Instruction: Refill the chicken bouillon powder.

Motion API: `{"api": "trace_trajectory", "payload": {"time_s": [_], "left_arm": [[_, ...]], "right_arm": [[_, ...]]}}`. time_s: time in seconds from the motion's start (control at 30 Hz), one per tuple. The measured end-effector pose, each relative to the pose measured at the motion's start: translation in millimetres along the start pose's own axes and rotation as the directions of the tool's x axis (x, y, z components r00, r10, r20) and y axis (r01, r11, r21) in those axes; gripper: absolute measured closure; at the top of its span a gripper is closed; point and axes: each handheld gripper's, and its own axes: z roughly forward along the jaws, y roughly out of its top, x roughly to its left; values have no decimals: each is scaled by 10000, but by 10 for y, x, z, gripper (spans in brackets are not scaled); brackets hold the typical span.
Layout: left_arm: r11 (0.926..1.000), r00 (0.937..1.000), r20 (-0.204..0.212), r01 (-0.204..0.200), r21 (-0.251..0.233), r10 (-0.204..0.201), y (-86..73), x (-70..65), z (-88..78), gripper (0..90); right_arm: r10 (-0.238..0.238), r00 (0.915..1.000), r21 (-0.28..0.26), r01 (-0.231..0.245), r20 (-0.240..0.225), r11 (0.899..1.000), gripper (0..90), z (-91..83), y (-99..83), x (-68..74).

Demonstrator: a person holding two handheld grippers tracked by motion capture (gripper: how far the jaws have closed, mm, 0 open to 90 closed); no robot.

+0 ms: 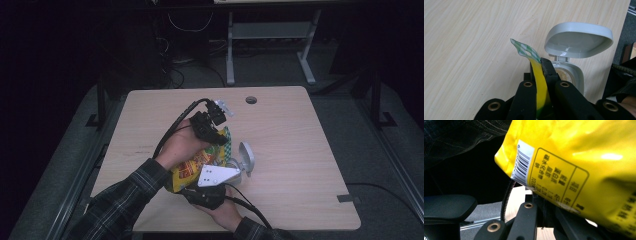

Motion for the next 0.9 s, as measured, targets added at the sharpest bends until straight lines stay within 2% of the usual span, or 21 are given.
{"api": "trace_trajectory", "payload": {"time_s": [0.9], "left_arm": [[9999,9999,84,68,-79,-67,-20,4,5,900]], "right_arm": [[-33,10000,17,33,-21,10000,900,0,1,5]]}}
